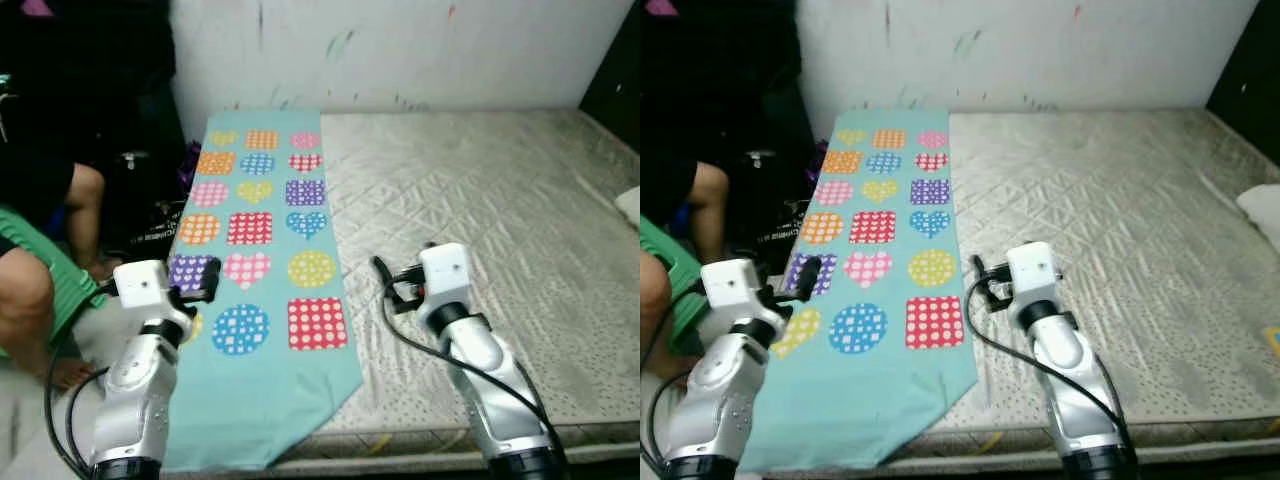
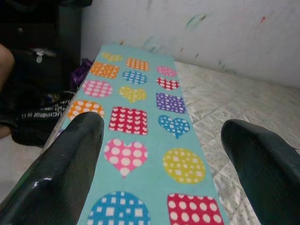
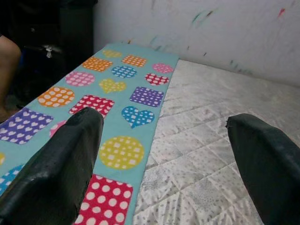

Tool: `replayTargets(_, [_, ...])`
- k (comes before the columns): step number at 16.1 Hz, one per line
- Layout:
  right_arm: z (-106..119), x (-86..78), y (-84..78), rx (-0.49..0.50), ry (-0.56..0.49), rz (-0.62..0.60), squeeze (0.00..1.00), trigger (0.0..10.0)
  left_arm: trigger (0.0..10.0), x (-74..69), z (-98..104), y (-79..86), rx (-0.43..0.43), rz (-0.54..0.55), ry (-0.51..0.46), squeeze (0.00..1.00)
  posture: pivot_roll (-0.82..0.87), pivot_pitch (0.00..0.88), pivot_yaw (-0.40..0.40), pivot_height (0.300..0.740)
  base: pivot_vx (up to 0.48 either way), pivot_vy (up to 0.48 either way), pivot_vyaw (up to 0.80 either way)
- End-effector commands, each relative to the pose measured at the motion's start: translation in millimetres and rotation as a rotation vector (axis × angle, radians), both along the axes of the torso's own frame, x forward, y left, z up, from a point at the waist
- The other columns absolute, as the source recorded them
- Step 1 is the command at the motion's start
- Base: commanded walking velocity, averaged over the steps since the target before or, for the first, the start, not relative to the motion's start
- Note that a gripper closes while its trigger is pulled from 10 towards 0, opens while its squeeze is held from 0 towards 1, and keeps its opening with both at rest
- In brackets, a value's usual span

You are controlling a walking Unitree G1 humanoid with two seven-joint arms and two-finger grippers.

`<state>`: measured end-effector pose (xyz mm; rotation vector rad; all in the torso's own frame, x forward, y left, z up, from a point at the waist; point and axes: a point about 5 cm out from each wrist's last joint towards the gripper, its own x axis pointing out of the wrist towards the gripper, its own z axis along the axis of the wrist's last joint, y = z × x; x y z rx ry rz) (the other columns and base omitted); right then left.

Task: Clean up the room

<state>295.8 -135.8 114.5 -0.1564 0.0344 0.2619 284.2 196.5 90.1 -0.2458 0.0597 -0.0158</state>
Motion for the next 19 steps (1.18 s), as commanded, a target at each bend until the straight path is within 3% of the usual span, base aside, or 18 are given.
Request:
replayTargets(1, [0.9,-0.1,-8.7,-0.016,-0.005,-0.021,0.0,10.0,10.0,1.4,-0.2,-6.6,-0.007,-0.017,0.005,0.0,-0.21,0.0,0.016,0.74,0.0,0.0,0.0])
replayTargets(3, [0.8,-0.1,-9.1,-0.023,-0.006,-0.019,0.0,10.0,10.0,1.8,-0.7,-5.9,-0.016,-0.019,0.007,0.0,-0.21,0.0,0.014,0.74,0.0,0.0,0.26])
replayTargets(5, [1.1,0.6,-8.8,-0.026,-0.009,-0.018,0.0,10.0,10.0,3.0,0.1,-4.6,-0.016,-0.017,0.007,0.0,-0.21,0.0,0.014,0.74,0.0,0.441,0.76])
replayTargets(9, [-0.6,1.4,-8.9,-0.035,0.002,-0.017,0.0,10.0,10.0,3.4,0.5,-5.0,-0.003,-0.015,0.003,0.0,-0.2,0.0,0.012,0.74,0.0,0.457,0.0])
replayTargets(16, [-3.3,1.4,-10.8,-0.017,0.028,-0.039,0.0,10.0,10.0,3.9,-4.5,-5.8,-0.011,-0.019,0.033,0.0,-0.21,0.0,0.012,0.74,0.0,0.0,0.0])
replayTargets(19, [-2.9,1.7,-12.3,-0.014,0.028,-0.046,0.0,10.0,10.0,4.0,-5.1,-6.1,-0.019,-0.025,0.037,0.0,-0.21,0.0,0.012,0.74,0.0,0.0,-0.8])
